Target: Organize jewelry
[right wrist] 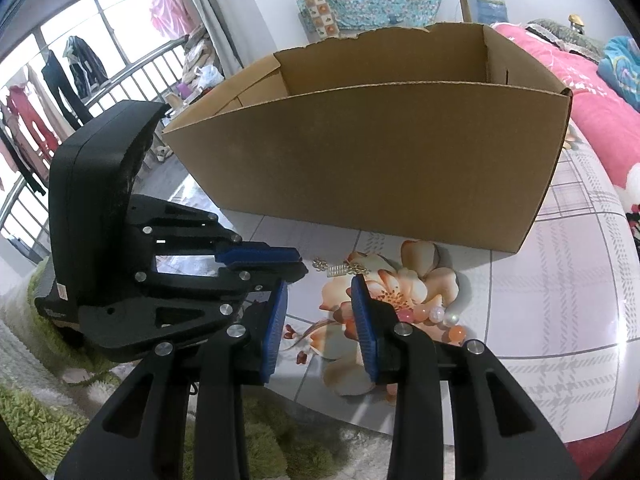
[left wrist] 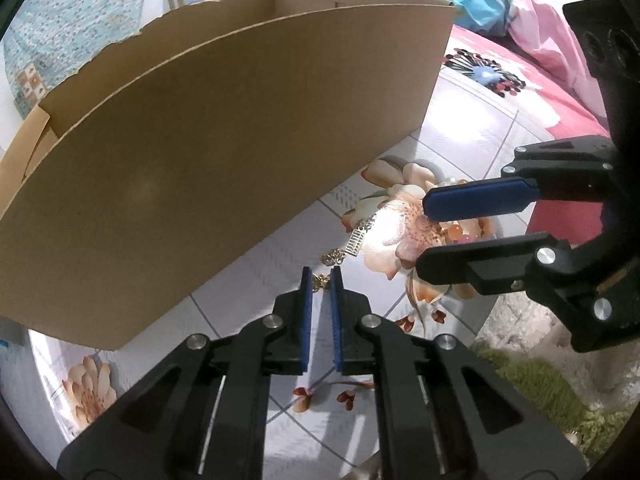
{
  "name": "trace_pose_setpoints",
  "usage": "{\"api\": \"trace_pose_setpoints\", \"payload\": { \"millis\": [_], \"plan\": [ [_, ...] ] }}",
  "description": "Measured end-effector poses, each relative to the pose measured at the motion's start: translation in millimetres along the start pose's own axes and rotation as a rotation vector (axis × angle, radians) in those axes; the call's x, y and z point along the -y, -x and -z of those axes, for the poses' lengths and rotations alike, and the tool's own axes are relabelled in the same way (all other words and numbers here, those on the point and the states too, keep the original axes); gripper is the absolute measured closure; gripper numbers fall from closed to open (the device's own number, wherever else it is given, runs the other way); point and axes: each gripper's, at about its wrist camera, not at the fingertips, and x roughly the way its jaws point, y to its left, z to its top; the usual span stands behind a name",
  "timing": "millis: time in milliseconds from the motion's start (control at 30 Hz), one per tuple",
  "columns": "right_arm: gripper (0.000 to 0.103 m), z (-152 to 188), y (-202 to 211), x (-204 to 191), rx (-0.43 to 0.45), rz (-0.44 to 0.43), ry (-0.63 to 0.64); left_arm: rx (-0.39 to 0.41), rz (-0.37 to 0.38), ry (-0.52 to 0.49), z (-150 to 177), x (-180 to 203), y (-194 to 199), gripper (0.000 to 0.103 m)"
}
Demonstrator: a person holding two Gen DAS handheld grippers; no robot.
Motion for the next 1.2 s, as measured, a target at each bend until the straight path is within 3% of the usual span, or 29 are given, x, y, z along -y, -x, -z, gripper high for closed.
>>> {"api": "trace_pose_setpoints", "payload": {
  "millis": [500,733,1200],
  "plan": [
    [0.070,-0.2,5.1,-3.8,0.011,-0.001,0.019,0.023,-0.024,0.080,8.5,-15.0,13.6,0.095],
    [0.078,-9.5,-14.2,-20.7,-0.003,-0.009,0.099,0.051,-0.064,0.172,13.3,-41.7,27.6,0.095],
    [0.079,-11.8,-18.1,-25.0,-0.005,0.001,0.117,0.056,-0.081,0.220,18.3,-54.4,30.5,0.095]
  ]
}}
